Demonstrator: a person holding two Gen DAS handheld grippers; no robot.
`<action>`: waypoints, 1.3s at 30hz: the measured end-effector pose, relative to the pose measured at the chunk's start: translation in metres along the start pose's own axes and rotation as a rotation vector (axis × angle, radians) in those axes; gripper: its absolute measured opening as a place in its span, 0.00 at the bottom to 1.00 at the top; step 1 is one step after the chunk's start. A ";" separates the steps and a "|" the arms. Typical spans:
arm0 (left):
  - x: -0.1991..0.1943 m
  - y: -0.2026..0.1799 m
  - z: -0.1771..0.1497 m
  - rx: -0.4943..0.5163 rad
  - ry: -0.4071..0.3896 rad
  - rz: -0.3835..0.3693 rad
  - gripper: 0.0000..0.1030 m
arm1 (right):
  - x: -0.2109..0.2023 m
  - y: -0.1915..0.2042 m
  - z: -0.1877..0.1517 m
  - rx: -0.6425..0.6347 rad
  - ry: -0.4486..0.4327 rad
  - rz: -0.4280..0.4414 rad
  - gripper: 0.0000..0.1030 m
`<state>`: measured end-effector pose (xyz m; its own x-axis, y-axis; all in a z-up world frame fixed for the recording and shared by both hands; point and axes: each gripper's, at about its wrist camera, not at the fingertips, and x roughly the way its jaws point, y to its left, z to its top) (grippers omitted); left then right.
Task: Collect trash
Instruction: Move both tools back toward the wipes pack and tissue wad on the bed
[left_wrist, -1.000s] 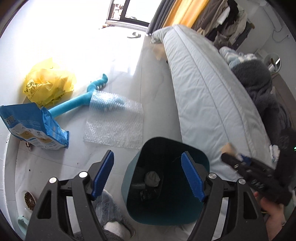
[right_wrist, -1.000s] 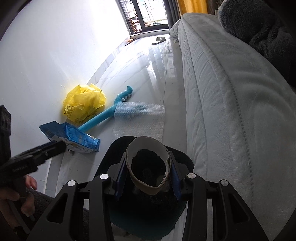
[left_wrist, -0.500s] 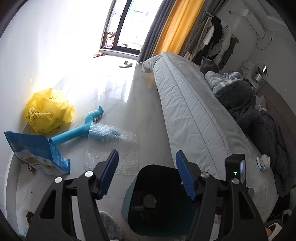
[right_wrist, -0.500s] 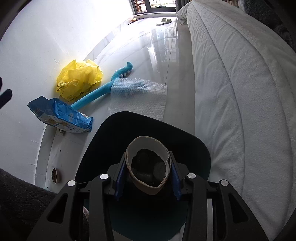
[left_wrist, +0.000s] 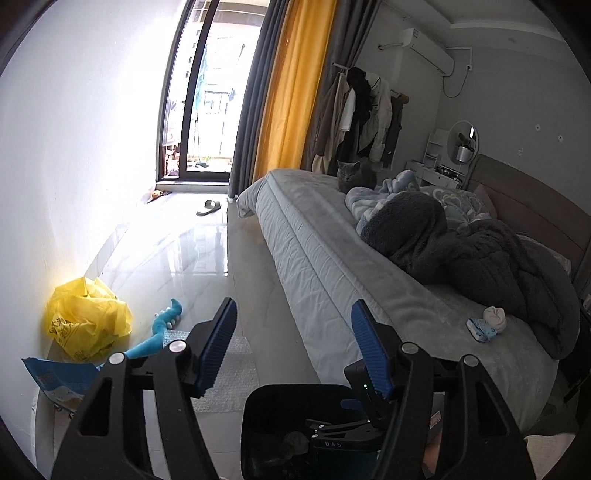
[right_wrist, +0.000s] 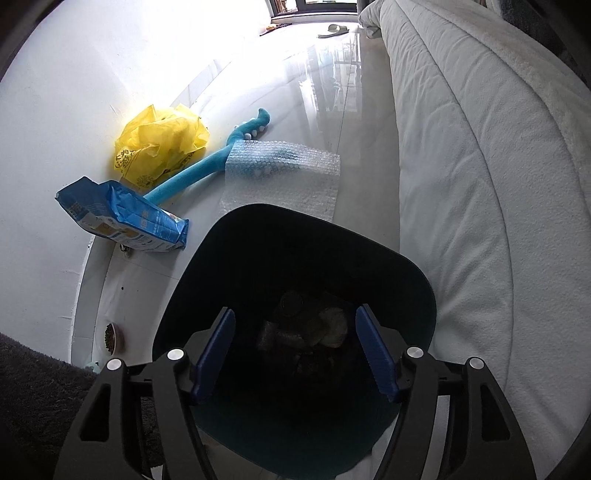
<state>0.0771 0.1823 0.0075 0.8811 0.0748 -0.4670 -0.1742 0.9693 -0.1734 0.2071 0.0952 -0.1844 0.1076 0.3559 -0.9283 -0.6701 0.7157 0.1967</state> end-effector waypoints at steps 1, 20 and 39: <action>-0.003 -0.003 0.001 0.006 -0.011 -0.004 0.66 | -0.005 0.000 0.000 -0.003 -0.008 0.002 0.70; -0.008 -0.072 0.008 0.065 -0.078 -0.059 0.90 | -0.156 -0.051 -0.012 0.044 -0.362 0.009 0.77; 0.040 -0.140 -0.001 0.110 0.018 -0.123 0.93 | -0.231 -0.167 -0.055 0.132 -0.518 -0.133 0.79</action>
<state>0.1363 0.0495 0.0117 0.8845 -0.0489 -0.4639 -0.0158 0.9908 -0.1346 0.2537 -0.1395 -0.0205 0.5549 0.4823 -0.6779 -0.5316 0.8323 0.1570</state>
